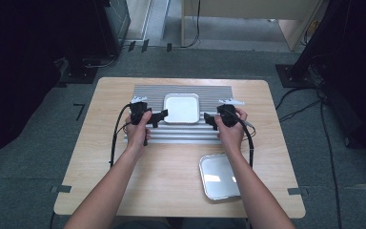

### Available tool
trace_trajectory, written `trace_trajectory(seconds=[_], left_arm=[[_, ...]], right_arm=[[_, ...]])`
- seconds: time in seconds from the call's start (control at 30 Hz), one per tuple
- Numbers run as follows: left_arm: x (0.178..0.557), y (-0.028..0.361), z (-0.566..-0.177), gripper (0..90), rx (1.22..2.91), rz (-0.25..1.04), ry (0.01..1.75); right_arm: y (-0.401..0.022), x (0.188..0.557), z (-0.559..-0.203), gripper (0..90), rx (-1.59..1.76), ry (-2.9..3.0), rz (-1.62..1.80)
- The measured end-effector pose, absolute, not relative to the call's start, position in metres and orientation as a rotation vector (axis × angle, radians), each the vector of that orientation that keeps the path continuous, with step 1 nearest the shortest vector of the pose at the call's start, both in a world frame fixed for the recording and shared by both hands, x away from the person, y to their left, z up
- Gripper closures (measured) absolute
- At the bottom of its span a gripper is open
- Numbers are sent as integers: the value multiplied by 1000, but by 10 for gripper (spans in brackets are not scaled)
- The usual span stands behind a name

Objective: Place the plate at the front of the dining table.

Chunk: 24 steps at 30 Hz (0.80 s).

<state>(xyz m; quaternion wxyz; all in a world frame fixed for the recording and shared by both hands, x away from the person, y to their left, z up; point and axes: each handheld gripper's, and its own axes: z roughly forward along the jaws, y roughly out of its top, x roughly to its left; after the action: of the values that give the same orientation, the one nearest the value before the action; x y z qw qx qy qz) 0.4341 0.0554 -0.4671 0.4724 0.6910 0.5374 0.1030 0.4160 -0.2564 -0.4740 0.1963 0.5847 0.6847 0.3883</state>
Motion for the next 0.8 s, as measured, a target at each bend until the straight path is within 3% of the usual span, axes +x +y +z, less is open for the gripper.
trace_trajectory(seconds=[0.8], left_arm=[[387, 88, -472, 183, 1724, 353, 1257]], right_arm=[[-289, 371, -469, 265, 1581, 1917, 1077]])
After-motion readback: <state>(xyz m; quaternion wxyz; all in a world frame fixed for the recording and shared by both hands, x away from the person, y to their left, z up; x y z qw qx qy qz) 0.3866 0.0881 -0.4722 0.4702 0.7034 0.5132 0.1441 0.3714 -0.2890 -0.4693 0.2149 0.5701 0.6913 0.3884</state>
